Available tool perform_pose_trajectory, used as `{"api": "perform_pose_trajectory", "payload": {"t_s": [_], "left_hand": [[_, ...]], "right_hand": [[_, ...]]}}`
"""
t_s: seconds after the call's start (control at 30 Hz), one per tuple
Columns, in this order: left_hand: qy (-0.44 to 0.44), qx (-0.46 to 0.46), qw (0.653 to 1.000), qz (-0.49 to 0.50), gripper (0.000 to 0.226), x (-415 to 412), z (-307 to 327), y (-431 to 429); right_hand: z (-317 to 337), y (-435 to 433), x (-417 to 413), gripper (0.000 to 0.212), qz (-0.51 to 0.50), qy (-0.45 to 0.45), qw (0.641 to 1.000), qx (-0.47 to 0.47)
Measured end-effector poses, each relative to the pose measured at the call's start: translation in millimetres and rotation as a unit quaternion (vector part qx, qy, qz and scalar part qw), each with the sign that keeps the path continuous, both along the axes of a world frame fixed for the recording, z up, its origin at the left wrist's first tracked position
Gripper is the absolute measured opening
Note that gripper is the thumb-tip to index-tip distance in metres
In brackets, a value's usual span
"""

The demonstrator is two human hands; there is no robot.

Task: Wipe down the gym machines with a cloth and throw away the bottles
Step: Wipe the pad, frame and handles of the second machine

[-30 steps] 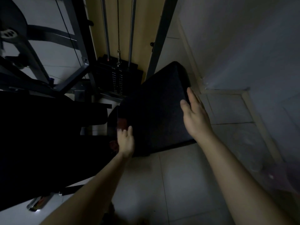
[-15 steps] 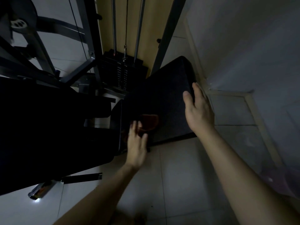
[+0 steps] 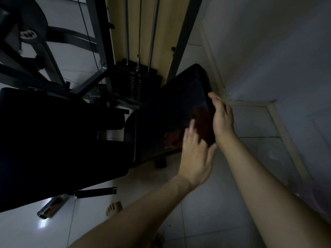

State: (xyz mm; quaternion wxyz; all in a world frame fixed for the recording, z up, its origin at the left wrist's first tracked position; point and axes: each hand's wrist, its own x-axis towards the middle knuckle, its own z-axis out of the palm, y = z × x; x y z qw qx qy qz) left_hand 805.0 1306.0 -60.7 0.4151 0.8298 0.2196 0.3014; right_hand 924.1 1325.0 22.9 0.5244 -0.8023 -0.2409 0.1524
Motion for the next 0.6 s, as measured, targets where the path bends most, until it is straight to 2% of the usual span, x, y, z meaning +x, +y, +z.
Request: {"api": "perform_pose_trajectory", "payload": {"t_s": [0.1,0.17,0.23,0.33,0.37,0.47,0.53,0.6], "left_hand": [[-0.019,0.143,0.987,-0.066,0.061,-1.8,-13.8,17.2],[-0.005,0.16,0.986,-0.04,0.069,-11.2,-30.4,24.3],[0.006,0.118,0.993,0.008,0.073,-25.8,-50.1,29.7],[0.073,0.014,0.992,0.102,0.067,-67.8,-81.4,22.0],[0.102,-0.057,0.984,0.136,0.058,-79.6,-91.7,20.4],[0.223,-0.184,0.937,0.197,0.045,-97.0,-106.1,21.8],[0.233,-0.239,0.911,0.24,0.04,-98.8,-98.4,23.9],[0.197,-0.297,0.894,0.273,0.034,-107.5,-77.1,19.3]], "right_hand": [[-1.5,-17.2,-11.5,0.053,0.031,0.011,0.999,-0.017],[-9.9,-32.0,-23.3,0.057,0.057,-0.043,0.995,-0.071],[-20.8,-41.9,-31.8,0.057,0.078,-0.135,0.979,-0.133],[-23.8,-47.8,-39.8,0.05,0.084,-0.174,0.969,-0.153],[-23.9,-47.5,-37.9,0.046,0.089,-0.178,0.968,-0.156],[-20.3,-52.7,-34.2,0.037,0.117,-0.178,0.963,-0.167],[-17.2,-63.7,-41.9,0.033,0.123,-0.184,0.96,-0.169],[-14.1,-78.3,-59.9,0.024,0.114,-0.192,0.962,-0.156]]}}
